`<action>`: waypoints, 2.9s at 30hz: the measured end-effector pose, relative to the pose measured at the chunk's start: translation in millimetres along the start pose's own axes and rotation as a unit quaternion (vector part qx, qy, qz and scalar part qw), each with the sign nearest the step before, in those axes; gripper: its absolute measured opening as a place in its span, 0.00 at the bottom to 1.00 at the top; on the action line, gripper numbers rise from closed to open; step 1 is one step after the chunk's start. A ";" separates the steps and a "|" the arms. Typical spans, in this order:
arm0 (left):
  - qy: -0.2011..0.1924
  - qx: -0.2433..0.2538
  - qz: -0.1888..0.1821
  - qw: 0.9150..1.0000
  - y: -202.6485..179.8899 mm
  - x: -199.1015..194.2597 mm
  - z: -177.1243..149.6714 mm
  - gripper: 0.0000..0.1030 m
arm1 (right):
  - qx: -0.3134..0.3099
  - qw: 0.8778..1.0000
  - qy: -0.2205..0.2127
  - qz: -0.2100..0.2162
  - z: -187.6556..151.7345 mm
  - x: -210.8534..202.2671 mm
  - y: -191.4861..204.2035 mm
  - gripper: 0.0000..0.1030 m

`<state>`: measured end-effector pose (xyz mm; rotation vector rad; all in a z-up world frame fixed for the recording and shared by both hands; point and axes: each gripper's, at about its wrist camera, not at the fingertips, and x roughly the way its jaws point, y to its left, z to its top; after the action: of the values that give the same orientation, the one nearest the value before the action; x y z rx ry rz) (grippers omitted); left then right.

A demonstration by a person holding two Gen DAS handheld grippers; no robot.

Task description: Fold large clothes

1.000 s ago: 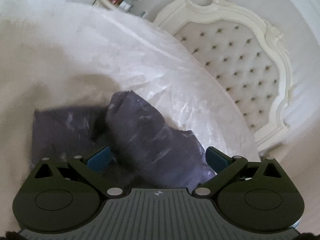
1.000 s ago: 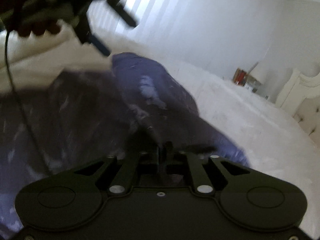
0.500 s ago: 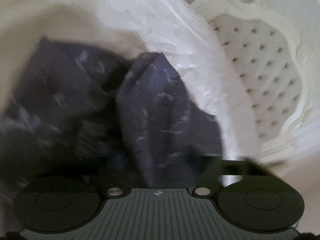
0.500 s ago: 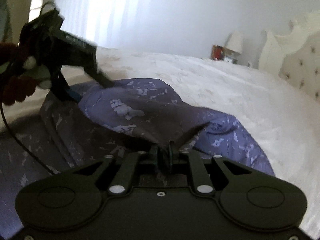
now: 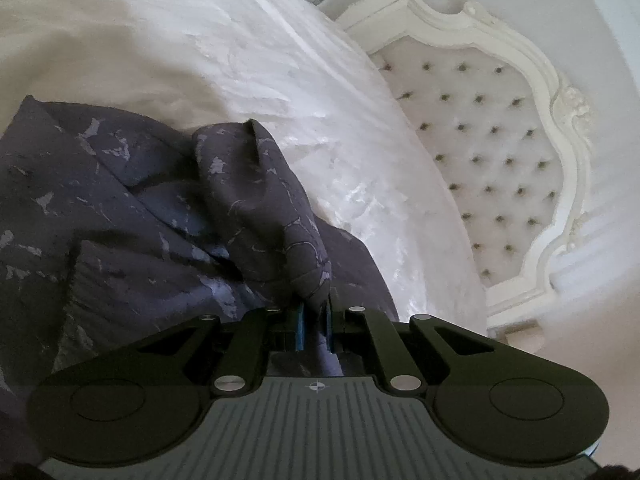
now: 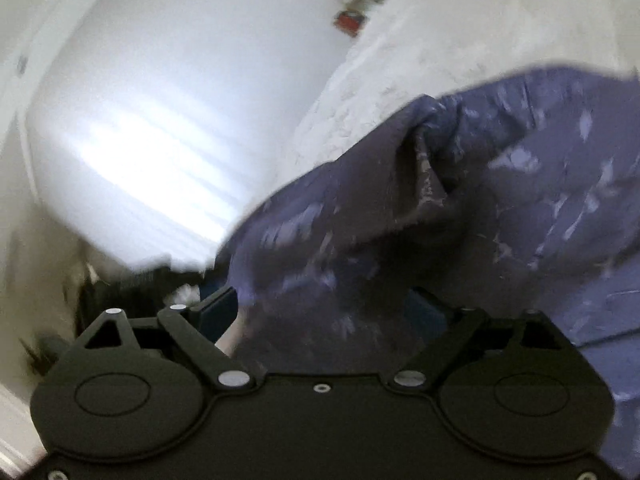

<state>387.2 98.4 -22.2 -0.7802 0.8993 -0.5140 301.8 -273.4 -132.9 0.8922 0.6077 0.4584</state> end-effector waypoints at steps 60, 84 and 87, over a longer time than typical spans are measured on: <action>-0.038 0.203 0.142 0.968 42.7 1.5 -74.9 0.52 | -0.318 0.905 0.046 -0.277 -57.7 37.1 42.5 0.42; -0.047 0.247 0.203 0.946 18.4 -100.0 -145.0 1.00 | -0.227 0.940 -0.017 -0.252 -104.1 -56.2 59.2 0.99; -0.039 0.238 0.207 0.948 22.1 -117.4 -157.9 1.00 | -0.216 0.939 -0.018 -0.266 -115.9 -77.4 61.2 0.99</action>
<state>193.3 132.8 -42.4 -0.1600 0.7929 -0.3030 160.7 -219.3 -115.3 0.2928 0.6527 0.0730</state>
